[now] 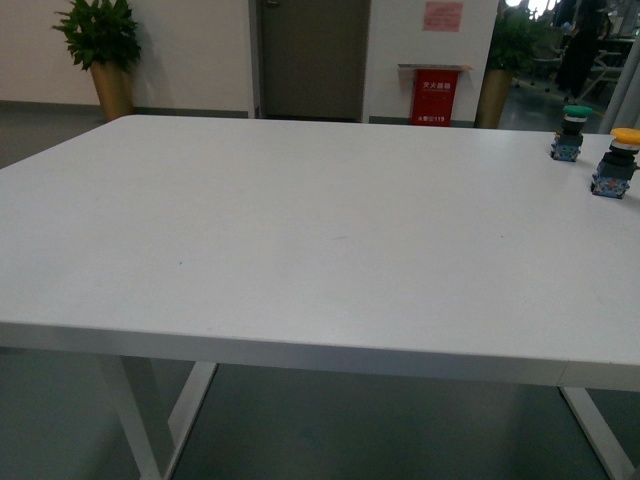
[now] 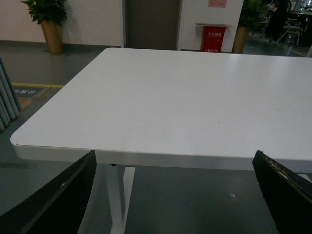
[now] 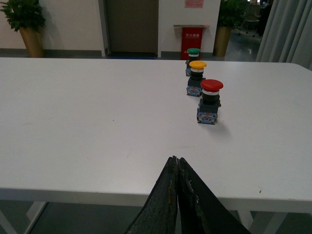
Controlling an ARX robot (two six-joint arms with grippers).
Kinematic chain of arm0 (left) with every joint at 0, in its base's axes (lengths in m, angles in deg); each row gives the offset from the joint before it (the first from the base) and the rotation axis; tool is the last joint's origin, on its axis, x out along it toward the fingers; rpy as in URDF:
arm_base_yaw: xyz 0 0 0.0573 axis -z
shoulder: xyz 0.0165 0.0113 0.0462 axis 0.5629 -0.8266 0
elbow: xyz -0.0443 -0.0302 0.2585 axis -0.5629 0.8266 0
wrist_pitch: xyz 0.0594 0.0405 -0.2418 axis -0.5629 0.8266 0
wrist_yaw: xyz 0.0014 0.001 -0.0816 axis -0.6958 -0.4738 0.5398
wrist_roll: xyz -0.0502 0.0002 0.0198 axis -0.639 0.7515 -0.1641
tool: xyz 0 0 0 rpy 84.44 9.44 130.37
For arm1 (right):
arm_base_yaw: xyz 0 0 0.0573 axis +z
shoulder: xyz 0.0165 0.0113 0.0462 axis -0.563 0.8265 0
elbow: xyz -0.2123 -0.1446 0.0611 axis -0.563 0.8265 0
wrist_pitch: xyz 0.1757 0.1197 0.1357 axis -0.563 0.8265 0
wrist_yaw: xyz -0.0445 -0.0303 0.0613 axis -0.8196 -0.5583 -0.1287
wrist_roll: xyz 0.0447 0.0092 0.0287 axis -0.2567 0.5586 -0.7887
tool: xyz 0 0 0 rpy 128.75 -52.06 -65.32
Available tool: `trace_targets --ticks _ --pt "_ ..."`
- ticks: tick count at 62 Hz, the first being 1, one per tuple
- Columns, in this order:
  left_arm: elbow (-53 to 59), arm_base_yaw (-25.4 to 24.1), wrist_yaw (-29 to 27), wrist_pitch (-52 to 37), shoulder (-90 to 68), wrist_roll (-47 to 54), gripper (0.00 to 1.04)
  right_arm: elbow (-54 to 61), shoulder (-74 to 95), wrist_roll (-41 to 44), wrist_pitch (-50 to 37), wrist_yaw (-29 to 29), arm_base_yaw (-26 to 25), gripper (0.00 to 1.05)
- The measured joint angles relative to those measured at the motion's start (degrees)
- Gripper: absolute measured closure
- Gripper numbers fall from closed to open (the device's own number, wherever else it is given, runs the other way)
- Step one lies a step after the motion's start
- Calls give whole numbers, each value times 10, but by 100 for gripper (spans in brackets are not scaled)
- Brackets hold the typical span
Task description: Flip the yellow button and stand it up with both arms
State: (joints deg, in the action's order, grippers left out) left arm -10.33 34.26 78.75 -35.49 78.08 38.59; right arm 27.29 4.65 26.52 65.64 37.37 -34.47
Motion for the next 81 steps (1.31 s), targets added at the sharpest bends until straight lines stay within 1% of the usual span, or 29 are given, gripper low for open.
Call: trace_targets --ticks 27,33,35,38,41,58,66,70,73,75,81 --pt "0 0 0 0 0 0 6 28 -63 0 34 0 0 101" --pt "0 0 0 0 0 0 6 44 -79 0 30 0 0 101" --pt "0 0 0 0 0 0 6 46 -90 0 42 0 0 101" --pt "0 0 0 0 0 0 6 46 -129 0 94 0 0 101" --pt "0 0 0 0 0 0 6 46 -160 0 125 0 0 101" --pt "0 0 0 0 0 0 6 45 -178 1 129 0 0 101" --pt "0 0 0 0 0 0 6 45 -178 1 129 0 0 80" --pt "0 0 0 0 0 0 6 45 -178 1 129 0 0 66" --pt "0 0 0 0 0 0 6 45 -178 1 129 0 0 59" --pt "0 0 0 0 0 0 6 45 -178 1 129 0 0 52" --pt "0 0 0 0 0 0 6 45 -178 1 129 0 0 36"
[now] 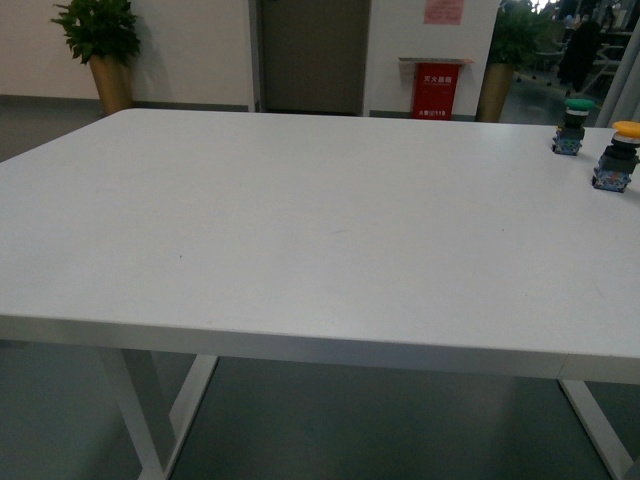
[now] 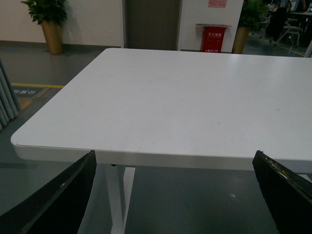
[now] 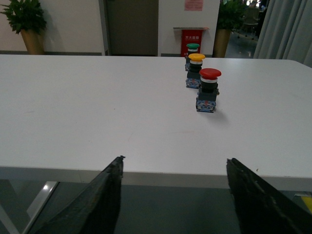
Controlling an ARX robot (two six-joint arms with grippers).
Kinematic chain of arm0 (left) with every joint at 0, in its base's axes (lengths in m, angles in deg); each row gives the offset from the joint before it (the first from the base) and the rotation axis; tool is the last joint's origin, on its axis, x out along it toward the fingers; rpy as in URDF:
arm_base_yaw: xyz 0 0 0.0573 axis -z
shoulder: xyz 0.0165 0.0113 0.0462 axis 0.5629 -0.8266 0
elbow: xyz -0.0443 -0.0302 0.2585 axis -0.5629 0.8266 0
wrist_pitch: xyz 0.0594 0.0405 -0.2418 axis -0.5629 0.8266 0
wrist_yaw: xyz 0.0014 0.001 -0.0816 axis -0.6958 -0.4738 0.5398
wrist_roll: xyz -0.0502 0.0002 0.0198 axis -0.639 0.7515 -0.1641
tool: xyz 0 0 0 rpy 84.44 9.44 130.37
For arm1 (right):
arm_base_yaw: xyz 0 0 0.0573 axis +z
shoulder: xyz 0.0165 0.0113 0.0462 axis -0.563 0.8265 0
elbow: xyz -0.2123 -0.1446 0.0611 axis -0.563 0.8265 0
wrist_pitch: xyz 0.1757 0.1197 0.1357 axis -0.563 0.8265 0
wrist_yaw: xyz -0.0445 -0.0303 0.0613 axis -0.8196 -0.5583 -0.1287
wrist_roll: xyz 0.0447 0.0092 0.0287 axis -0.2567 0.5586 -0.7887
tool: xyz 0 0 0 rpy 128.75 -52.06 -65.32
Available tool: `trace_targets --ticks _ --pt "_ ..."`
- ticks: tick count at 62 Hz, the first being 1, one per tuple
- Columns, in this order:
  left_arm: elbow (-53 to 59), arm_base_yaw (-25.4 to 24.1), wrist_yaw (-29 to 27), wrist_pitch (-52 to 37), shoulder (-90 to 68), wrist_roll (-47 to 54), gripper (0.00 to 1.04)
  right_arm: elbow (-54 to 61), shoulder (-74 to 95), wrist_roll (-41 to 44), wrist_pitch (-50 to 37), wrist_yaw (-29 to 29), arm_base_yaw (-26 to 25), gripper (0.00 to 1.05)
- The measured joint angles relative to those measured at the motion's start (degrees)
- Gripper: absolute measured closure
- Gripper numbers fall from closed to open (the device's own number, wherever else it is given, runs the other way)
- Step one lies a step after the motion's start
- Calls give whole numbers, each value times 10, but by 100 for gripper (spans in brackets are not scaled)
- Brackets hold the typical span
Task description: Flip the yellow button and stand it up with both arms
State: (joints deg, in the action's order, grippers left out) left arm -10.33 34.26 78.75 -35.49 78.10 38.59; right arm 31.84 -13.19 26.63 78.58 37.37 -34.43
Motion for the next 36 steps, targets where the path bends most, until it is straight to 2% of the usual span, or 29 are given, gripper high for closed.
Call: trace_targets --ticks 12,36 --pt "0 0 0 0 0 0 6 0 0 0 0 0 0 5" --pt "0 0 0 0 0 0 6 0 0 0 0 0 0 7"
